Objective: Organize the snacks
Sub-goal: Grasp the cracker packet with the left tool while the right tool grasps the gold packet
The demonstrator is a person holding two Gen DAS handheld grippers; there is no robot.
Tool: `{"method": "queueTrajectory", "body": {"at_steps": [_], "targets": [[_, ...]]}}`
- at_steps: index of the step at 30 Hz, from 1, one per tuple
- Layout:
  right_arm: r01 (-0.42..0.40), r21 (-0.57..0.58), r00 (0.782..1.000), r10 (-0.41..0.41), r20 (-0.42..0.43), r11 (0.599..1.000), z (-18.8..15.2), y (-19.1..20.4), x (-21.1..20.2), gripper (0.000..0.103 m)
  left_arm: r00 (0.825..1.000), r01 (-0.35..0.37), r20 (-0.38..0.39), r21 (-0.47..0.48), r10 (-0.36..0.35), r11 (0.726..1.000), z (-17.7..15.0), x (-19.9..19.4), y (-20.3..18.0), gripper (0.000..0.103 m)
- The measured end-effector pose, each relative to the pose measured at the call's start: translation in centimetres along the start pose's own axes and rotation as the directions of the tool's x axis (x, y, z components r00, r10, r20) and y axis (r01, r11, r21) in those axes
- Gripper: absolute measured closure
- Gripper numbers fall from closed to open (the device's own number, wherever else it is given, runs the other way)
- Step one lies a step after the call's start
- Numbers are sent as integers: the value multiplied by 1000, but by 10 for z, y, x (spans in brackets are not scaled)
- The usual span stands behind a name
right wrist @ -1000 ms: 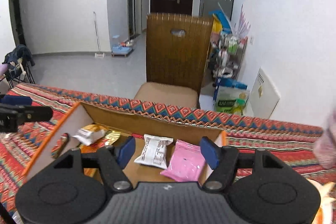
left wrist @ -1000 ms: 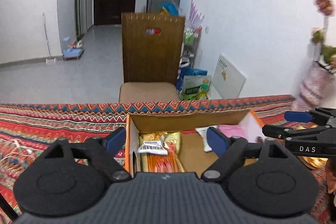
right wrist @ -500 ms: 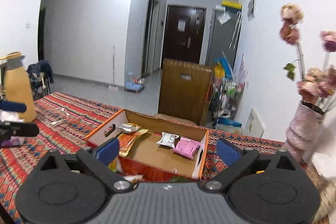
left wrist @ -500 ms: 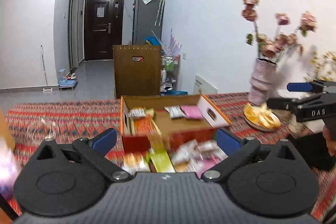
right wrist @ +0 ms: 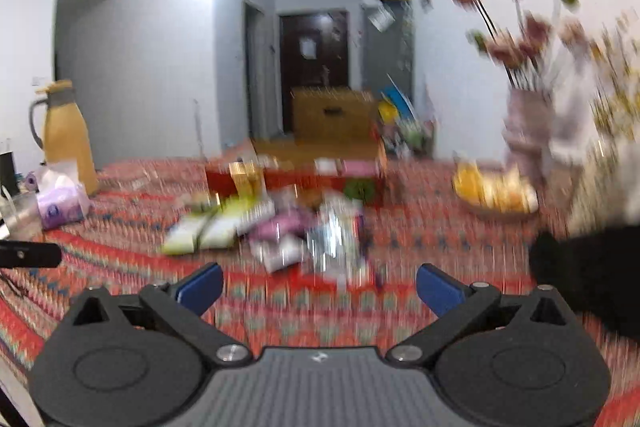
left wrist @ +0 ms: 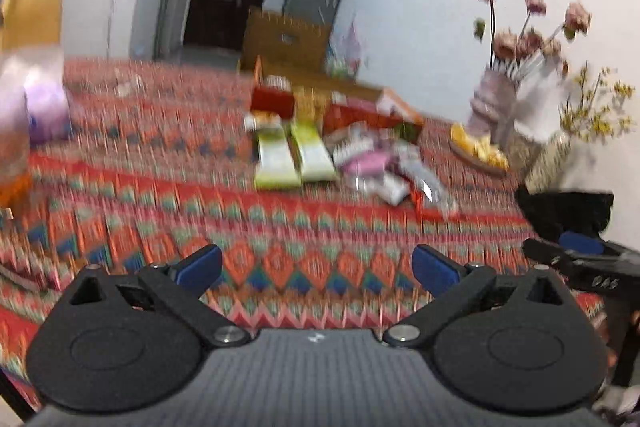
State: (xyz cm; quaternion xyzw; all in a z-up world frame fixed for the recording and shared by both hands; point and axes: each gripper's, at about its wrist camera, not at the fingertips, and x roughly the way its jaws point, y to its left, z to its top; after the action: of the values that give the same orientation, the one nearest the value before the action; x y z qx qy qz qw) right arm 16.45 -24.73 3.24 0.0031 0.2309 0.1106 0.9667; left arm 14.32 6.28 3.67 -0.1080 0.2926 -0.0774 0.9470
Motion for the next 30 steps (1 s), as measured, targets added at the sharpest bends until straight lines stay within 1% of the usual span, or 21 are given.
{"method": "queueTrajectory", "body": {"at_steps": [1, 4, 7, 11, 15, 17, 18, 20, 21, 23, 25, 28, 30], "targets": [[4, 6, 999, -4, -32, 1000, -9, 4, 3, 0, 1000, -7, -17, 5, 7, 1000, -2, 5, 0, 0], [-12, -12, 997, 11, -74, 1000, -25, 13, 8, 0, 999, -29, -28, 31, 30, 999, -4, 13, 1, 0], [-6, -38, 998, 4, -60, 999, -22, 20, 8, 0, 999, -22, -26, 38, 23, 999, 0, 19, 3, 0], [-5, -36, 1000, 4, -28, 999, -12, 23, 11, 0, 1000, -20, -19, 47, 21, 999, 8, 28, 8, 0], [-14, -50, 1000, 13, -17, 999, 2, 24, 27, 3, 1000, -25, 15, 86, 24, 996, 35, 42, 13, 0], [-23, -59, 1000, 22, -12, 998, 12, 25, 38, 8, 998, -47, 49, 121, 41, 992, 54, 56, 14, 0], [-29, -67, 1000, 28, -12, 997, 18, 26, 46, 9, 997, -63, 59, 132, 55, 989, 63, 64, 15, 0], [-43, -84, 999, 43, -9, 996, 30, 27, 62, 15, 994, -89, 76, 153, 78, 984, 83, 87, 18, 0], [-54, -86, 999, 54, -4, 995, 38, 26, 70, 17, 994, -93, 76, 158, 81, 983, 90, 98, 19, 0], [-75, -68, 997, 75, 2, 995, 53, 22, 88, 18, 995, -77, 73, 173, 66, 982, 109, 128, 23, 0], [-97, -45, 995, 97, 9, 994, 70, 16, 110, 19, 996, -77, 51, 175, 68, 982, 125, 160, 27, 2], [-111, -39, 994, 111, 8, 993, 92, 12, 145, 27, 997, -79, 10, 171, 79, 982, 144, 209, 37, 11], [-127, -37, 992, 127, 1, 991, 107, 14, 173, 27, 997, -70, -23, 160, 74, 985, 151, 239, 46, 18]]}}
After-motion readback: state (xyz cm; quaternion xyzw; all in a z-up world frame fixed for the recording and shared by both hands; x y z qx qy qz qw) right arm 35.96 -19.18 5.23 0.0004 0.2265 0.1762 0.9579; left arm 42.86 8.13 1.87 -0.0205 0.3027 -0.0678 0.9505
